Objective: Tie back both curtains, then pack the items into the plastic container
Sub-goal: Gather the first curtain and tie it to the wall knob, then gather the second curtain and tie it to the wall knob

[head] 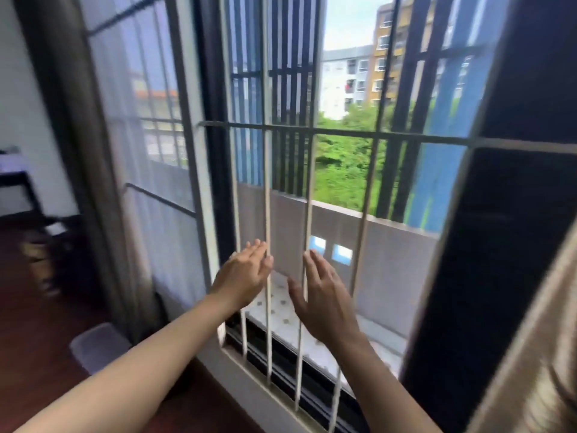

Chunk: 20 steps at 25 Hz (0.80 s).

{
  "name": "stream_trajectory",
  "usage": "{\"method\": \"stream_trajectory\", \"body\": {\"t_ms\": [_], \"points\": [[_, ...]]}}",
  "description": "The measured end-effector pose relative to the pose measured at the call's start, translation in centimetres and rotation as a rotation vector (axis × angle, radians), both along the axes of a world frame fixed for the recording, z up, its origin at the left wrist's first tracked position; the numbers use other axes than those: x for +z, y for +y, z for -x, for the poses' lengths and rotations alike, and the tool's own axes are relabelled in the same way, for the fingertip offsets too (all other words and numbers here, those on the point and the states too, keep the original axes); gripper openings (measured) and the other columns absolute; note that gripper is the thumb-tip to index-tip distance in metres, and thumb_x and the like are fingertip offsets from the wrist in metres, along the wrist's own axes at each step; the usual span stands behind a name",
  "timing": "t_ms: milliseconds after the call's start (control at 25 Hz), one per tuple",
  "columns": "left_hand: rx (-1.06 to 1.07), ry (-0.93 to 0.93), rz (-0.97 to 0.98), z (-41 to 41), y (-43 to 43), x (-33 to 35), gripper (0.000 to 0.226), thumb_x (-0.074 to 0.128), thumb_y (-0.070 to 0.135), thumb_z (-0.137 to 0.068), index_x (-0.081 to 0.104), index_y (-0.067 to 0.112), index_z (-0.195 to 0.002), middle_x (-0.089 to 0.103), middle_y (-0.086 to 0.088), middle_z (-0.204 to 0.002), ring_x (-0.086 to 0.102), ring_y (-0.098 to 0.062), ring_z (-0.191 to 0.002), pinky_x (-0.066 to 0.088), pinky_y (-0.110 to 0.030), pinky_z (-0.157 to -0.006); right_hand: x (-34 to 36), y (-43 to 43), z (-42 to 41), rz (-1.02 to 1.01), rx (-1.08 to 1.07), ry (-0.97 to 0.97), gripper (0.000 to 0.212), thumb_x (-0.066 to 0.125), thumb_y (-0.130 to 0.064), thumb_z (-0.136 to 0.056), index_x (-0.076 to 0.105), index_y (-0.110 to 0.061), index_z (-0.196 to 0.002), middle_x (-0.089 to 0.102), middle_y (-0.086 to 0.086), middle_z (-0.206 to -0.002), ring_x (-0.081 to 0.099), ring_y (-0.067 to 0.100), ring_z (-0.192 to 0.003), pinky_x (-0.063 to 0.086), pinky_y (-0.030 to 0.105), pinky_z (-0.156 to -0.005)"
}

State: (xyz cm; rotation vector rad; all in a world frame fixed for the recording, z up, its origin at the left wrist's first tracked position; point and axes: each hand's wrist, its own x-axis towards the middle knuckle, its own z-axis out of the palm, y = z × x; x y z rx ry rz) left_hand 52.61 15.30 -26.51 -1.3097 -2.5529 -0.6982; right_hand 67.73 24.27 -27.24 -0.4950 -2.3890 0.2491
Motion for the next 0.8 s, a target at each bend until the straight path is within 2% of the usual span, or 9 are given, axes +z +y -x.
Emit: {"method": "stream_trajectory", "body": {"t_ms": [120, 240, 360, 480, 520, 600, 680, 800], "points": [[0.134, -0.037, 0.137, 3.7, -1.3, 1.6, 0.078, 0.009, 0.052, -0.083, 0.028, 0.013, -0.147, 0.024, -0.006, -0.156, 0.019, -0.020, -0.145, 0.016, -0.034, -0.116, 0.9, 0.8, 4.6, 0.075, 0.176, -0.135, 0.093, 0.002, -0.072, -0.080, 0.014, -0.012, -0.150, 0.013, 0.006, -0.159, 0.013, 0.017, -0.147, 0.001, 0.022, -0.112], [0.255, -0.073, 0.173, 7.3, -4.0, 5.3, 0.081, 0.004, 0.051, -0.080, 0.027, 0.011, -0.147, 0.024, -0.008, -0.156, 0.021, -0.021, -0.144, 0.017, -0.037, -0.115, 4.1, 0.9, 9.5, 0.106, 0.298, -0.231, 0.102, -0.010, -0.072, -0.070, 0.007, -0.012, -0.151, 0.008, 0.003, -0.160, 0.006, 0.013, -0.147, -0.005, 0.017, -0.109], [0.357, -0.027, 0.152, 11.8, -7.8, 8.2, 0.098, -0.009, 0.058, -0.068, 0.028, 0.011, -0.147, 0.025, -0.007, -0.156, 0.021, -0.019, -0.144, 0.015, -0.035, -0.115, 7.5, -0.7, 15.3, 0.114, 0.420, -0.265, 0.113, -0.017, -0.078, -0.062, 0.006, -0.012, -0.151, 0.009, 0.002, -0.160, 0.007, 0.012, -0.147, -0.003, 0.017, -0.110], [0.476, -0.009, 0.145, 18.0, -12.1, 9.1, 0.097, -0.009, 0.058, -0.069, 0.029, 0.011, -0.146, 0.026, -0.005, -0.155, 0.019, -0.018, -0.145, 0.013, -0.035, -0.116, 9.6, -4.0, 23.1, 0.075, 0.539, -0.278, 0.105, -0.005, -0.077, -0.070, 0.008, -0.011, -0.151, 0.011, 0.004, -0.160, 0.010, 0.014, -0.147, -0.002, 0.016, -0.110], [0.512, -0.019, 0.135, 20.4, -13.7, 9.4, 0.088, -0.002, 0.057, -0.078, 0.028, 0.012, -0.147, 0.025, -0.005, -0.156, 0.018, -0.018, -0.145, 0.012, -0.036, -0.116, 10.0, -5.6, 26.3, 0.044, 0.575, -0.289, 0.100, 0.001, -0.077, -0.077, 0.008, -0.010, -0.151, 0.012, 0.005, -0.160, 0.011, 0.015, -0.147, -0.002, 0.017, -0.110], [0.561, -0.027, 0.152, 25.6, -17.1, 9.9, 0.063, 0.016, 0.047, -0.096, 0.025, 0.012, -0.148, 0.021, -0.004, -0.157, 0.014, -0.018, -0.146, 0.010, -0.037, -0.117, 10.4, -8.9, 32.9, 0.020, 0.627, -0.291, 0.084, 0.018, -0.066, -0.090, 0.009, -0.009, -0.150, 0.012, 0.007, -0.159, 0.012, 0.018, -0.147, 0.003, 0.021, -0.114], [0.599, -0.019, 0.175, 30.6, -20.2, 10.5, 0.055, 0.026, 0.039, -0.100, 0.024, 0.012, -0.148, 0.020, -0.004, -0.157, 0.013, -0.018, -0.146, 0.009, -0.037, -0.117, 10.7, -11.7, 39.0, 0.073, 0.648, -0.321, 0.074, 0.031, -0.053, -0.097, 0.009, -0.007, -0.150, 0.011, 0.010, -0.159, 0.011, 0.020, -0.147, 0.007, 0.026, -0.117], [0.650, -0.015, 0.189, 36.4, -24.5, 11.1, 0.054, 0.026, 0.038, -0.101, 0.023, 0.012, -0.148, 0.020, -0.004, -0.157, 0.013, -0.018, -0.146, 0.009, -0.037, -0.117, 10.7, -15.5, 47.5, 0.151, 0.642, -0.323, 0.071, 0.031, -0.048, -0.098, 0.008, -0.007, -0.150, 0.007, 0.010, -0.160, 0.009, 0.021, -0.147, 0.009, 0.031, -0.118]]}}
